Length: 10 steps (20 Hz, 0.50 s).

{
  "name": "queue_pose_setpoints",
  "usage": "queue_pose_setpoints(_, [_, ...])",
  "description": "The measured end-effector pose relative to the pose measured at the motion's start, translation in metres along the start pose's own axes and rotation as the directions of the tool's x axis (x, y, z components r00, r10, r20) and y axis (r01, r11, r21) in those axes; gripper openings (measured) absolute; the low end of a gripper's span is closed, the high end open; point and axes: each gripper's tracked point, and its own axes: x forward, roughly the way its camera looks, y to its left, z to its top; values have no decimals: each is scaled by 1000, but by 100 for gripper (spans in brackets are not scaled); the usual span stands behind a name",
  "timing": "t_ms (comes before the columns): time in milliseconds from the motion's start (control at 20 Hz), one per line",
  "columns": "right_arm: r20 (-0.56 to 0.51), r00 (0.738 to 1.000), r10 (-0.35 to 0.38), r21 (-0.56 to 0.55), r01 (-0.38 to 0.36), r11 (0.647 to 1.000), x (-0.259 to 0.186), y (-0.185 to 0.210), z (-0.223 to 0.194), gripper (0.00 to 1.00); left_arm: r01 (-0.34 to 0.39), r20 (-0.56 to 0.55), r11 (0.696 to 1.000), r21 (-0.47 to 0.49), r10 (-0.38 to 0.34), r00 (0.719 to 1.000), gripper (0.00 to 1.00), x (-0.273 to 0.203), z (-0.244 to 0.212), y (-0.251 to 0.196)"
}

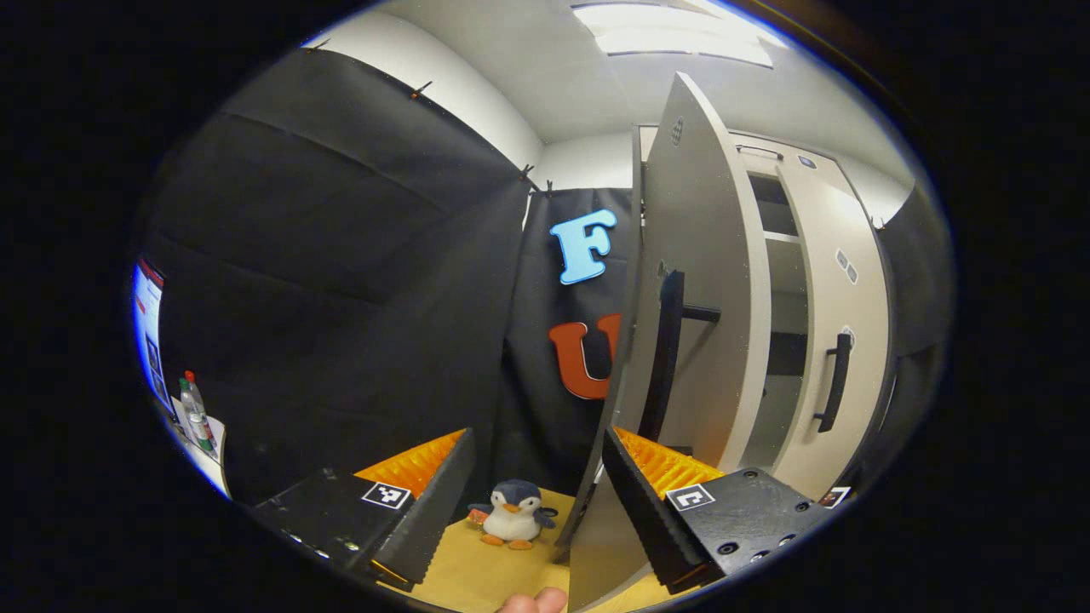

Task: Grasp the bottle in the cabinet with the left hand and place it on the coaster, then close the right door with the right hand and the left door with the left hand.

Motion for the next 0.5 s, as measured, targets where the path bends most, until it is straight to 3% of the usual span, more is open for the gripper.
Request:
queue_pose_setpoints(150, [-6,1000,-14,16,14,1000,-4,-4,-1,82,65,-2,998,19,-65,998,93,-2,-3,-30])
queue_pose_setpoints(200, [-7,1000,-17,17,17,1000,-5,-6,0,82,94,-3,995,22,-94,996,99,-2,-5,-42])
queue_pose_setpoints(250, [-8,1000,-23,14,24,1000,-5,-8,0,82,127,-7,992,22,-127,992,93,-1,-8,-55])
queue_pose_setpoints(300, [-8,1000,-30,10,30,1000,-6,-9,0,82,163,-14,986,20,-163,986,99,0,-12,-69])
queue_pose_setpoints(400, [-1,999,-45,9,45,999,-5,-13,4,82,217,-23,976,7,-217,976,99,-2,-19,-92])
queue_pose_setpoints(450, [0,998,-57,11,57,998,-6,-16,3,82,225,-19,974,6,-225,974,95,-2,-21,-99])
queue_pose_setpoints(500, [1,998,-67,12,67,998,-10,-19,4,82,227,-13,974,10,-227,974,99,-2,-21,-104])
